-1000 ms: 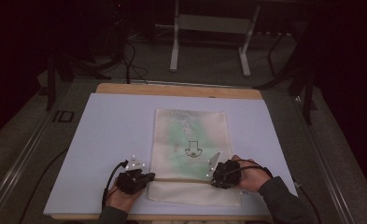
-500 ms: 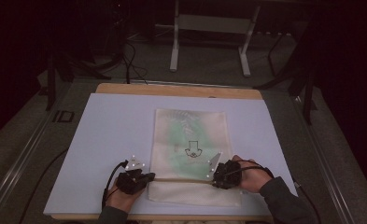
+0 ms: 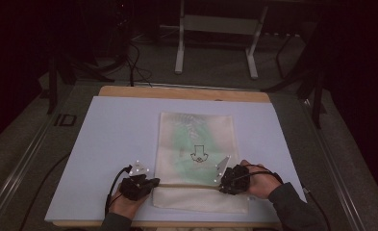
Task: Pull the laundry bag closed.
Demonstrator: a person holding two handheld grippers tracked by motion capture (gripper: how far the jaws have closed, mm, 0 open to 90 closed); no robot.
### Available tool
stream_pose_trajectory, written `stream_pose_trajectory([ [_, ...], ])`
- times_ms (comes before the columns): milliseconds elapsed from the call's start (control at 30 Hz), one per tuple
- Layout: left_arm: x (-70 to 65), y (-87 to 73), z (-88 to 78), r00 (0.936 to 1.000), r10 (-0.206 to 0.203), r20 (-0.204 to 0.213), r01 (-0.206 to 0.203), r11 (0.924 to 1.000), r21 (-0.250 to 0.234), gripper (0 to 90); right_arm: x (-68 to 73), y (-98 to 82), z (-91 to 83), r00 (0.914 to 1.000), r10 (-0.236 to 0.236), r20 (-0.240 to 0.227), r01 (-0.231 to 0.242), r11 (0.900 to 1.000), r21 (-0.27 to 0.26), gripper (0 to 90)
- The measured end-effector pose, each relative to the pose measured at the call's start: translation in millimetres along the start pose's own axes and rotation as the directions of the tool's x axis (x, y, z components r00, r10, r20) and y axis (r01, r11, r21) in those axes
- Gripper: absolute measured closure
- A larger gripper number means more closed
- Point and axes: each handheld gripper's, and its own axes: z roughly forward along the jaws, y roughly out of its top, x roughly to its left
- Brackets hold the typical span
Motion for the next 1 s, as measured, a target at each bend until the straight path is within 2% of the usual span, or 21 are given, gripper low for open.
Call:
stream_pose_trajectory([
  [1000,-0.4,-0.5,-0.3,1.0000,-0.002,0.000,0.002,1.0000,-0.002,89.3,-1.8,-15.1,-2.0,0.9995,0.031,-0.002,-0.031,0.999,-0.011,82.3],
])
